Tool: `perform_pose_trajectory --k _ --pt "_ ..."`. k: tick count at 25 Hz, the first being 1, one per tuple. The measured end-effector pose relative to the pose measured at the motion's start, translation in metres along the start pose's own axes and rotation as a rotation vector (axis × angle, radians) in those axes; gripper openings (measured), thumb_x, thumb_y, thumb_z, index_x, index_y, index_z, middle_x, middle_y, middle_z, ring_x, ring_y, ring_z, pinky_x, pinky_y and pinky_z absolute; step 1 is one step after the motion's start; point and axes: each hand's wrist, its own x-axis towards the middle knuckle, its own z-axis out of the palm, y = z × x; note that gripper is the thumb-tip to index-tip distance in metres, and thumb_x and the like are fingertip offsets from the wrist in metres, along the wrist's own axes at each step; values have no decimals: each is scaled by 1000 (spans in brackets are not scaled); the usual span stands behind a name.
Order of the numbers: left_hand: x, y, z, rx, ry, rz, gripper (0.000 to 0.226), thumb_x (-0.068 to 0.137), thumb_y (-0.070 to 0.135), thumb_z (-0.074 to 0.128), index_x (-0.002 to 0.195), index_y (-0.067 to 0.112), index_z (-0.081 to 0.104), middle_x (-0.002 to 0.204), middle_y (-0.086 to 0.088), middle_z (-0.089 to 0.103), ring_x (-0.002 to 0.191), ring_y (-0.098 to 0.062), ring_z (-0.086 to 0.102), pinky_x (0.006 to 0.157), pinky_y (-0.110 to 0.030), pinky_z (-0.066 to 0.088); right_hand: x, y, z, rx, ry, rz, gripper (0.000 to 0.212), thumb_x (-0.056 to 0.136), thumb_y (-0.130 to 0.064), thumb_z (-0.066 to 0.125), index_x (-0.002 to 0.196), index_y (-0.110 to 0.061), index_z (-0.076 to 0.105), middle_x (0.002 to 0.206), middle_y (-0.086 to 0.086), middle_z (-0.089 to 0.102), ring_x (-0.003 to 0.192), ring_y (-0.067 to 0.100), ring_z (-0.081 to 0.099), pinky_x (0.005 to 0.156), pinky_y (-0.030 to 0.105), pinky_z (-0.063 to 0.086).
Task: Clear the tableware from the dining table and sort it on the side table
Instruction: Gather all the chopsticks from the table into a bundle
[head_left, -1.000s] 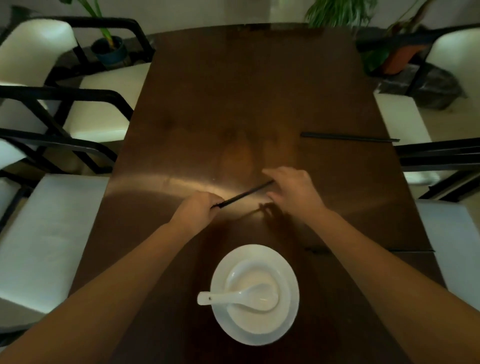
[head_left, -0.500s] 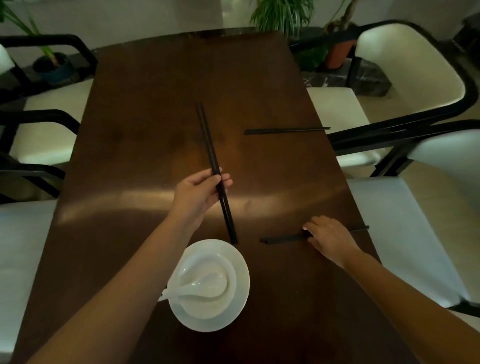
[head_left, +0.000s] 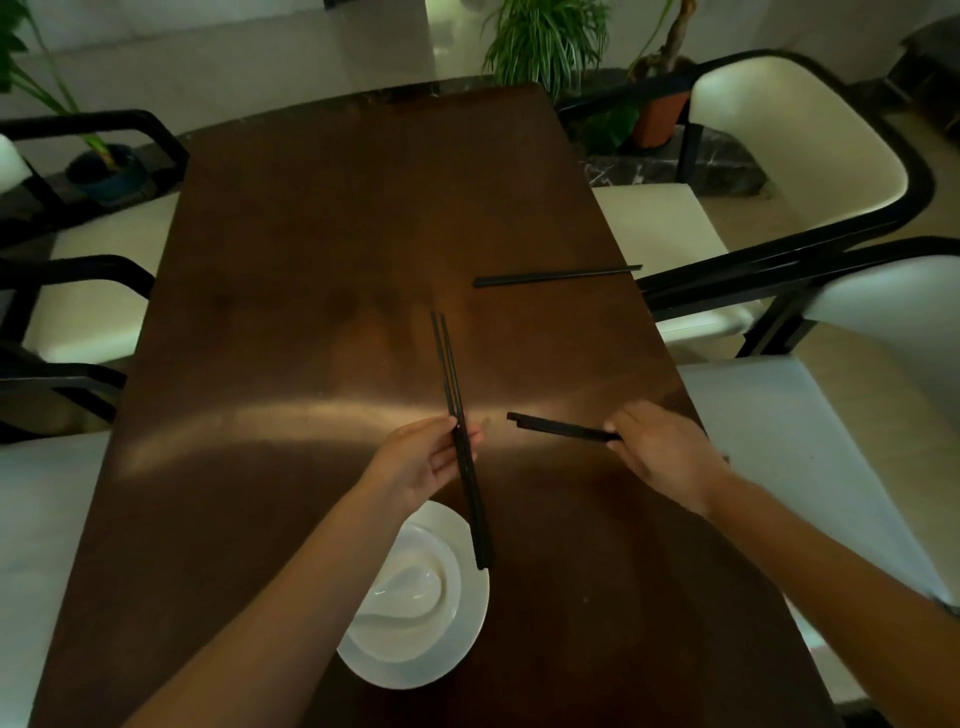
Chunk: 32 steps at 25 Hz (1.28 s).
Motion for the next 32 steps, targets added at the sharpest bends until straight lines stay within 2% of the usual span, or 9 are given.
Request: perform_pose_trajectory --k 3,6,9,14,16,20,23,26,32 --pt "-3 0 5 91 -57 -124 19 93 16 51 97 5 65 80 -10 75 73 -18 72 55 -27 58 22 -7 -37 -173 214 -430 20 73 -11 71 92 -7 67 88 8 69 78 20 65 66 29 56" --pt "-10 -1 17 241 -184 -186 20 90 20 55 95 6 68 84 -10 75 77 -20 72 63 -29 58 49 -26 -57 -247 209 -769 18 79 -7 63 96 -9 66 94 7 69 86 20 65 73 30 55" --pt "-16 -2 25 262 -284 -181 19 90 15 56 99 3 68 90 -13 74 84 -22 71 67 -31 58 69 -40 -60 -297 207 -925 17 92 -8 49 94 -10 65 92 4 69 86 21 64 77 31 53" --pt "-18 -7 22 199 -274 -131 17 90 2 51 97 1 66 76 -7 73 71 -15 69 63 -25 57 88 -54 -57 -320 248 -1016 18 94 -11 45 95 -12 64 94 2 67 90 21 62 84 32 48" --pt "-15 -10 21 140 -223 -96 19 90 -1 50 101 -1 65 70 -6 71 66 -13 67 64 -25 57 90 -52 -49 -255 287 -852 18 90 -14 53 106 -14 61 104 3 67 100 21 61 90 34 47" --pt "-4 1 15 65 -147 -33 20 89 -1 51 103 -3 64 70 -6 71 64 -12 68 62 -24 58 101 -9 -30 10 465 -117 39 83 -21 61 121 -14 56 113 8 63 105 23 60 91 37 46" --pt "10 16 11 4 -101 1 20 89 0 51 105 -2 64 73 -5 71 68 -13 68 62 -24 58 123 42 -13 31 260 320 41 87 -23 61 126 -15 53 122 9 59 110 24 55 93 38 43" --pt "29 28 5 -64 -67 26 20 90 1 50 105 -1 63 76 -6 72 73 -15 68 63 -25 59 156 70 6 -69 97 379 47 88 -26 59 132 -16 46 132 7 53 120 24 49 98 41 41" --pt "69 42 -6 -130 3 31 20 89 2 52 105 0 64 77 -6 73 72 -14 70 59 -25 57 240 76 33 -114 -22 265 55 95 -15 46 145 -11 25 149 9 34 138 26 29 109 41 31"
